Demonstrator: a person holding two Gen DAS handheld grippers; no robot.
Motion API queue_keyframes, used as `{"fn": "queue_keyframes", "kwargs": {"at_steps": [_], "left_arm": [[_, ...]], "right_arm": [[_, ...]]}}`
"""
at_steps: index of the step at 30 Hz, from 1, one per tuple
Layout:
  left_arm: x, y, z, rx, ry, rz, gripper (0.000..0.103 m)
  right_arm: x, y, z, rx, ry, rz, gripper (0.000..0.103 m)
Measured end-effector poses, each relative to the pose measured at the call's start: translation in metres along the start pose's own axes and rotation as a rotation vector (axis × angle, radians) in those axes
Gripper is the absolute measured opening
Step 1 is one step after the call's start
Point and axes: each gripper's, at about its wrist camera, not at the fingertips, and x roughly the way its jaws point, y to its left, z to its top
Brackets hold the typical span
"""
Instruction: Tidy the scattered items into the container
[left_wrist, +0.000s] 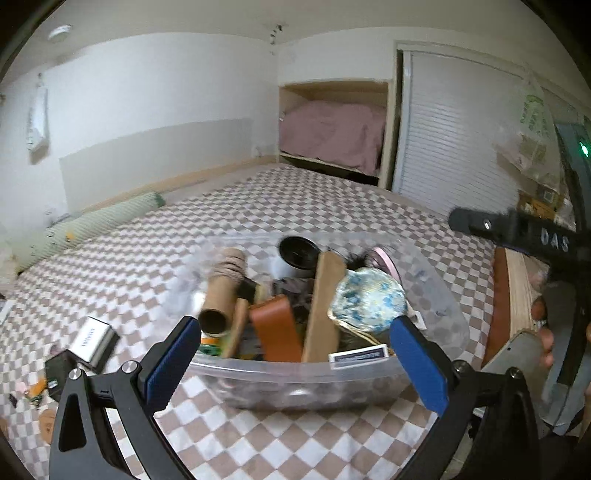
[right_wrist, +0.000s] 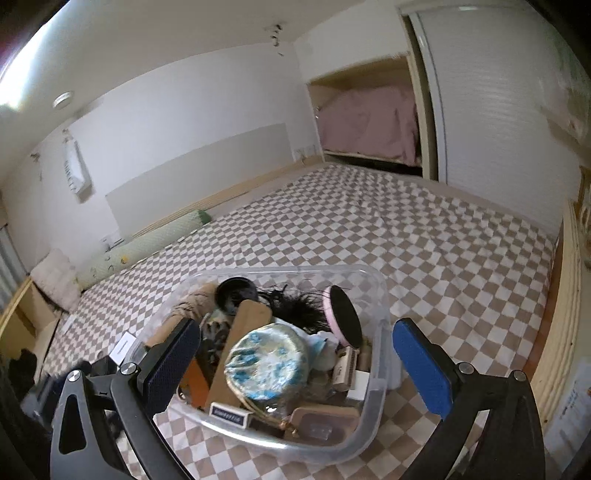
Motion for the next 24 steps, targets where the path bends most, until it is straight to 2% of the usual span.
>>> {"fn": "queue_keyframes", "kwargs": {"at_steps": [7, 11, 24], "left_arm": [[-0.045, 0.026, -0.002, -0.03, -0.055, 0.056, 0.103], [-0.072, 0.046, -0.009, -0.062, -0.089, 0.095, 0.103], [-0.12, 0.104, -0.035, -0.144, -0.092, 0.234, 0.103]], "right_arm": [[-0.019, 0.031, -0.015, -0.021, -0.01, 0.053, 0.103], [-0.031, 0.049, -0.025, -0.05, -0.044, 0.044, 0.103], [-0.062, 0.108, -0.06, -0.179, -0.14, 0.054, 0.103]]}}
